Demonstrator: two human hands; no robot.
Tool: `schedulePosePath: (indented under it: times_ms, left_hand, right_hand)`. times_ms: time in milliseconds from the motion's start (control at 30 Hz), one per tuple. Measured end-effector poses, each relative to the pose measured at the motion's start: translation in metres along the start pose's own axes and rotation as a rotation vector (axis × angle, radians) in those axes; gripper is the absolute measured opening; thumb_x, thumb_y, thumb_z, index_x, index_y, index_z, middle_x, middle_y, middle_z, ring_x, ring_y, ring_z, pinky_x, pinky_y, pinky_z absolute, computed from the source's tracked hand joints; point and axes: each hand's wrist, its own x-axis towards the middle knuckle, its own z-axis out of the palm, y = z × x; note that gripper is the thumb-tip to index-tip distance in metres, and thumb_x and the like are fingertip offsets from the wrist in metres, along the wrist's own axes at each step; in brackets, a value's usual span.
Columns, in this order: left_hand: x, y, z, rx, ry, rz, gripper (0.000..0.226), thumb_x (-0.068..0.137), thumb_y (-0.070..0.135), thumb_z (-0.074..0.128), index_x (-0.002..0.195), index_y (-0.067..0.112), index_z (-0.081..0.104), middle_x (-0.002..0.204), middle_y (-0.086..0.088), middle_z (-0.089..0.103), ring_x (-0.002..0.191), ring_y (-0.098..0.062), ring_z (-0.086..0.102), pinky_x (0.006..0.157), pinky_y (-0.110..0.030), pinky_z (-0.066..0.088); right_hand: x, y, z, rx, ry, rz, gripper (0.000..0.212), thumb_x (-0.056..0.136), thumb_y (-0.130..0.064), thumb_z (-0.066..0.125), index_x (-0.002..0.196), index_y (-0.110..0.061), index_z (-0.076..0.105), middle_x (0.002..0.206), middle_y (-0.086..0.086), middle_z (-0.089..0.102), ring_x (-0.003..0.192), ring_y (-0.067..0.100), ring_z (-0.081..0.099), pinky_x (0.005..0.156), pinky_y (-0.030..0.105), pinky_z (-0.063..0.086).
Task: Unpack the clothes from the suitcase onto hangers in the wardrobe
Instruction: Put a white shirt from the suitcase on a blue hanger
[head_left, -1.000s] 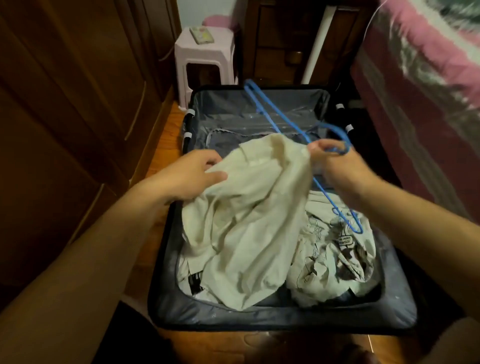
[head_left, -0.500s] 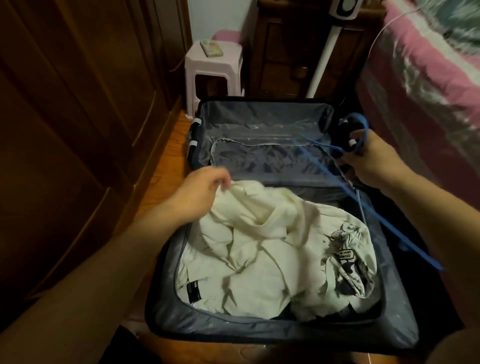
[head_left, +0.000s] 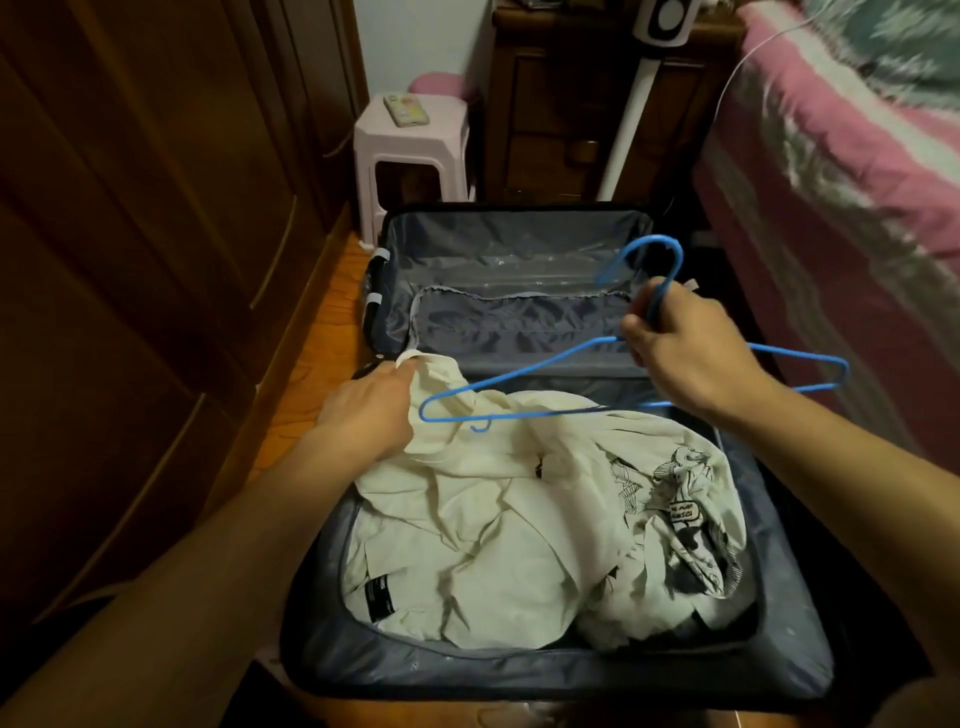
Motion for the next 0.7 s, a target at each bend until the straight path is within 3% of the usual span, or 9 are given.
schedulePosePath:
  times_ms: [100,200,267,367,433,500,567,633,700]
  left_hand:
    - [-0.009,0.020,-0.012,-0.028,-0.012,0.060,0.087,0.089,0.013,0.052,0.161,0.030,0.007,0.165,0.004,0.022,0.124,-0.034,0.054,0.088,-0.041,0.048]
    - [-0.025,0.038,-0.029,-0.087,0.039,0.197,0.085,0.086,0.014,0.055,0.156,0.033,0.011,0.163,0.004,0.024,0.112,-0.034,0.060,0.080,-0.040,0.047]
    - [-0.036,0.049,-0.030,-0.164,0.053,0.379,0.082,0.082,0.016,0.056,0.151,0.035,0.016,0.166,0.009,0.011,0.118,-0.034,0.059,0.088,-0.046,0.051]
    - [-0.049,0.063,-0.021,-0.412,0.028,0.556,0.085,0.082,0.013,0.054,0.156,0.036,0.020,0.166,0.020,0.003,0.144,-0.023,0.039,0.110,-0.045,0.042]
    - [-0.049,0.059,-0.022,-0.529,0.096,0.465,0.078,0.086,0.008,0.054,0.156,0.033,0.031,0.166,0.018,0.010,0.147,-0.016,0.032,0.115,-0.040,0.037]
    - [-0.041,0.046,-0.026,-0.512,0.164,0.310,0.071,0.088,0.008,0.054,0.153,0.029,0.038,0.164,0.014,0.013,0.143,-0.018,0.037,0.112,-0.040,0.040]
    - [-0.033,0.033,-0.030,-0.452,0.142,0.205,0.073,0.088,0.009,0.056,0.156,0.022,0.033,0.164,0.011,0.011,0.141,-0.021,0.039,0.112,-0.042,0.041]
    - [-0.028,0.025,-0.031,-0.383,0.118,0.189,0.073,0.091,0.009,0.054,0.158,0.016,0.027,0.164,0.007,0.016,0.142,-0.022,0.039,0.113,-0.041,0.039]
    - [-0.029,0.024,-0.031,-0.333,0.123,0.151,0.067,0.095,0.009,0.051,0.158,0.017,0.029,0.161,0.001,0.023,0.139,-0.027,0.042,0.111,-0.042,0.040]
  right_hand:
    - [-0.005,-0.015,0.006,-0.037,-0.022,-0.117,0.008,0.096,-0.027,0.054,0.090,-0.024,0.050,0.087,0.009,0.069,0.088,0.037,0.060,0.078,0.047,0.049]
    - [-0.010,-0.027,0.019,-0.057,-0.078,-0.209,0.007,0.095,-0.025,0.055,0.094,-0.026,0.049,0.086,0.009,0.069,0.087,0.038,0.060,0.075,0.045,0.048]
    - [-0.013,-0.031,0.030,-0.043,-0.106,-0.275,0.008,0.094,-0.024,0.057,0.098,-0.025,0.050,0.085,0.005,0.071,0.087,0.037,0.062,0.074,0.044,0.048]
    - [-0.013,-0.025,0.040,0.007,-0.165,-0.276,0.011,0.092,-0.023,0.061,0.097,-0.022,0.052,0.080,0.001,0.071,0.083,0.034,0.064,0.075,0.044,0.049]
    - [-0.006,-0.016,0.038,-0.002,-0.139,-0.225,0.009,0.091,-0.022,0.062,0.095,-0.022,0.054,0.081,0.004,0.072,0.085,0.036,0.065,0.076,0.046,0.051]
    - [0.004,-0.010,0.027,-0.033,0.053,-0.206,0.006,0.091,-0.020,0.061,0.096,-0.020,0.056,0.082,0.009,0.072,0.084,0.038,0.065,0.072,0.046,0.051]
    - [0.011,-0.011,0.013,0.008,0.208,-0.225,0.005,0.090,-0.019,0.059,0.095,-0.020,0.057,0.078,0.006,0.071,0.079,0.036,0.065,0.069,0.045,0.049]
    - [0.010,-0.019,0.009,0.056,0.186,-0.271,0.003,0.090,-0.022,0.056,0.091,-0.024,0.054,0.075,0.001,0.069,0.075,0.031,0.065,0.069,0.045,0.050]
    - [0.001,-0.026,0.018,0.008,0.013,-0.337,0.005,0.093,-0.027,0.055,0.090,-0.028,0.051,0.075,-0.002,0.066,0.076,0.031,0.063,0.069,0.043,0.049]
